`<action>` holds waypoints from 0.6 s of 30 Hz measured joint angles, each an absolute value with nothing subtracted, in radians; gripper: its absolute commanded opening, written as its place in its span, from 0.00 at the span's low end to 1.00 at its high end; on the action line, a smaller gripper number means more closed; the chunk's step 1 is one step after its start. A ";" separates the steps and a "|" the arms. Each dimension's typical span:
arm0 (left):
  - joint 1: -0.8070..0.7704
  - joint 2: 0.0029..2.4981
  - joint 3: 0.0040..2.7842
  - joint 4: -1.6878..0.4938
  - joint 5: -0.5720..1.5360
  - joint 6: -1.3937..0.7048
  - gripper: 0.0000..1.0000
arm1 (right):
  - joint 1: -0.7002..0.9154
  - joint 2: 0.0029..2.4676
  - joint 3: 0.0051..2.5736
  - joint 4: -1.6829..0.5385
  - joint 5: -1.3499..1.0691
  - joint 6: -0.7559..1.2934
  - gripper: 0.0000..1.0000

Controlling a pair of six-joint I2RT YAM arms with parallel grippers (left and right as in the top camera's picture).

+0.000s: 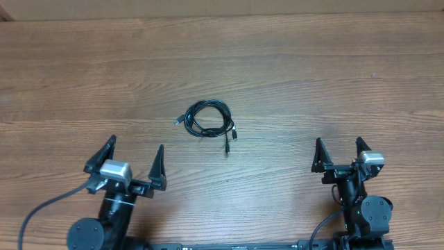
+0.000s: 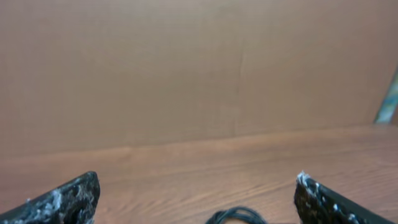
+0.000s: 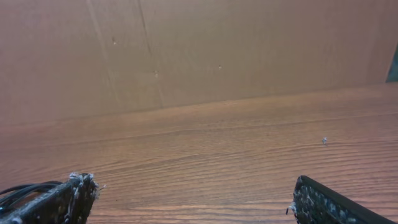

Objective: Untangle cables
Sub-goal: 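Move the left gripper forward over the coiled black cable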

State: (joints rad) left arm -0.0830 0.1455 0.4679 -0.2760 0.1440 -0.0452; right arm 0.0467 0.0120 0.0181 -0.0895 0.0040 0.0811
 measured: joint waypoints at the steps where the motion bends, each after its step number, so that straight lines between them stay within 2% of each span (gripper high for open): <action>1: -0.083 0.166 0.494 -0.288 0.151 -0.042 1.00 | 0.047 0.012 0.018 -0.089 0.004 0.081 1.00; 18: -0.083 0.726 0.937 -0.571 0.390 0.022 0.99 | 0.047 0.012 0.018 -0.090 0.004 0.081 1.00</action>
State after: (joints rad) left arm -0.0830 0.7258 0.9375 -0.5709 0.3904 0.0219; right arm 0.0467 0.0120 0.0181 -0.0898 0.0036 0.0811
